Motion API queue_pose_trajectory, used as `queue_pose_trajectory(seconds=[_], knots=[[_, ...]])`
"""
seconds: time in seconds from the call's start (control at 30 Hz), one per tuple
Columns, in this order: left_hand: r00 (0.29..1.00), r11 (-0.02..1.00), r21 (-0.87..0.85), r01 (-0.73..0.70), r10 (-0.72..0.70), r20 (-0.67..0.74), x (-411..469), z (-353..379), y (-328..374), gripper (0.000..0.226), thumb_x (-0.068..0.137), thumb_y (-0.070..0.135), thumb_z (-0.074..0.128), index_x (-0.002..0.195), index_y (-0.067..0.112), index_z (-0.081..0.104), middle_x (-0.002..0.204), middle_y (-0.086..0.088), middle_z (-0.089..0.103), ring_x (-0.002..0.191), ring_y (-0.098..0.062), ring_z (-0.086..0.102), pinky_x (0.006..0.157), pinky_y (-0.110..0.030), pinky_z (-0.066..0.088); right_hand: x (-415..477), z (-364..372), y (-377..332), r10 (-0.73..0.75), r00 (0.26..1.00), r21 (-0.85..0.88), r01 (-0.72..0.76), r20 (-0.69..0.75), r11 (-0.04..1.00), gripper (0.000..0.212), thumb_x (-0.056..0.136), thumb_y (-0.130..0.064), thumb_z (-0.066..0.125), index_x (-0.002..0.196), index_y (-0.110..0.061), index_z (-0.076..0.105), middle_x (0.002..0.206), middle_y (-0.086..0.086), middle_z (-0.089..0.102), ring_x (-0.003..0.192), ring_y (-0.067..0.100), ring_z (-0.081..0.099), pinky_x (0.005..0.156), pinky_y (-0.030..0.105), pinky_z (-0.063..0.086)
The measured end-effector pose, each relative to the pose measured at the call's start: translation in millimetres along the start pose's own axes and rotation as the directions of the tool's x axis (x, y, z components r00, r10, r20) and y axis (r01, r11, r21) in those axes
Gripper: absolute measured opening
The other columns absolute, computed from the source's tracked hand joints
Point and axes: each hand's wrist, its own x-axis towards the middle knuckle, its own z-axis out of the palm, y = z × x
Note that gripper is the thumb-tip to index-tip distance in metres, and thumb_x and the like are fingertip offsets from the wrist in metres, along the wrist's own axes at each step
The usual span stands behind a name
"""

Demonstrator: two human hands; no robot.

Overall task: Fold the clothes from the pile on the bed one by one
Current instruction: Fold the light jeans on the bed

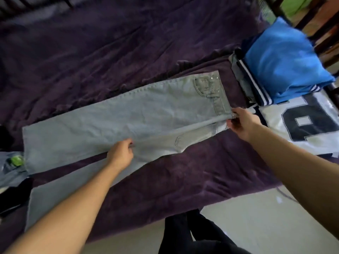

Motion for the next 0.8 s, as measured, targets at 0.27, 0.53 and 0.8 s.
queue_pose_trajectory(seconds=[0.27,0.53,0.8], knots=[[0.986,0.999,-0.044,0.012,-0.019,-0.166,138,-69,-6,0.018,0.087,0.008,0.051,0.095,0.013,0.067,0.101,-0.023,0.066,0.097,-0.041,0.060,0.076,-0.042,0.047,36,105,-72,0.033,0.994,0.118,-0.045,0.106,0.992,0.014,0.093,-0.021,0.060,0.090,-0.008,0.061,0.070,0.004,0.059,0.047,0.011,0.061,0.046,0.020,0.053],[0.969,0.998,0.001,0.067,-0.065,-0.238,191,-44,-18,0.029,0.090,0.012,0.057,0.119,0.014,0.060,0.123,-0.017,0.056,0.116,-0.037,0.050,0.095,-0.043,0.041,69,152,-61,0.064,0.978,0.033,-0.072,0.201,0.997,0.012,0.096,-0.017,0.056,0.097,-0.006,0.059,0.090,0.011,0.065,0.076,0.020,0.063,0.056,0.026,0.058],[0.970,0.969,-0.047,0.244,-0.244,0.005,61,0,-79,0.026,0.088,0.013,0.058,0.113,0.015,0.064,0.119,-0.013,0.060,0.113,-0.032,0.054,0.093,-0.039,0.044,3,144,53,0.118,0.967,-0.602,0.044,0.226,0.797,0.008,0.096,-0.011,0.054,0.093,-0.011,0.062,0.083,0.006,0.065,0.065,0.017,0.062,0.057,0.028,0.049]])
